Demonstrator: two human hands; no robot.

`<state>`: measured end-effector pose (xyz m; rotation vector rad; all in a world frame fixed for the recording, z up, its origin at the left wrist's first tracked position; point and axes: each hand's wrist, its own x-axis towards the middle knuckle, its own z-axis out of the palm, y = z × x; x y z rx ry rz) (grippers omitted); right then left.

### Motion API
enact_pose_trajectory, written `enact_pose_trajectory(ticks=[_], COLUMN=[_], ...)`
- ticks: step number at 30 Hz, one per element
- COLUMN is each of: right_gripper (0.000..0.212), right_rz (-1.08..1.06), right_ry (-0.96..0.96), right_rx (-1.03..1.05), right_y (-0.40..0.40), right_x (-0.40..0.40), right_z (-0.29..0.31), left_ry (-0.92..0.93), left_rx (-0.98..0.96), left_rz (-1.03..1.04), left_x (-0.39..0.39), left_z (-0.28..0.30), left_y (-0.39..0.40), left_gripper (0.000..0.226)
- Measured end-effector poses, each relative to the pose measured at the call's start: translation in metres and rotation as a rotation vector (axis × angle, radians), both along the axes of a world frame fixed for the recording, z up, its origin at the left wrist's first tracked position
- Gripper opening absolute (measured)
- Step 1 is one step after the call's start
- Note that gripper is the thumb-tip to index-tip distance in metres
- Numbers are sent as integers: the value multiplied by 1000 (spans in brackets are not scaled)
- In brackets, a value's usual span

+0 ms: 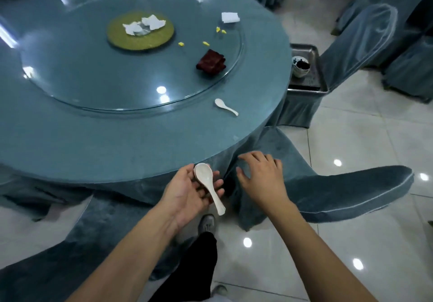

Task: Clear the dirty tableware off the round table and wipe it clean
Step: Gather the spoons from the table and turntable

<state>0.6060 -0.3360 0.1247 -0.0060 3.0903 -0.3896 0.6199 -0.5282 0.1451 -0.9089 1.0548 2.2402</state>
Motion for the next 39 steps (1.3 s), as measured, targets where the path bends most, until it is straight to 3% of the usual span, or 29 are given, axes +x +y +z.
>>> enact_pose_trajectory(ticks=[12, 23, 28, 34, 39], right_gripper=[32, 33, 35, 21, 12], right_rz=[37, 79, 97, 64, -60], right_ry=[-78, -249, -289, -265, -369], right_rx=[-2, 45, 62, 88, -157], right_y=[18, 20, 19, 23, 33], right_x=[-185, -321, -349, -351, -309], right_z=[-43, -105, -135, -136, -111], left_ry=[-11, -66, -104, -120, -96], left_rx=[-17, -75, -85, -97, -90], left_rz=[74, 139, 177, 188, 135], left_x=[-147, -199, -206, -210, -212], left_z=[-10, -28, -37, -39, -35], left_y=[6, 7, 6, 10, 22], left_gripper=[44, 45, 47, 46, 42])
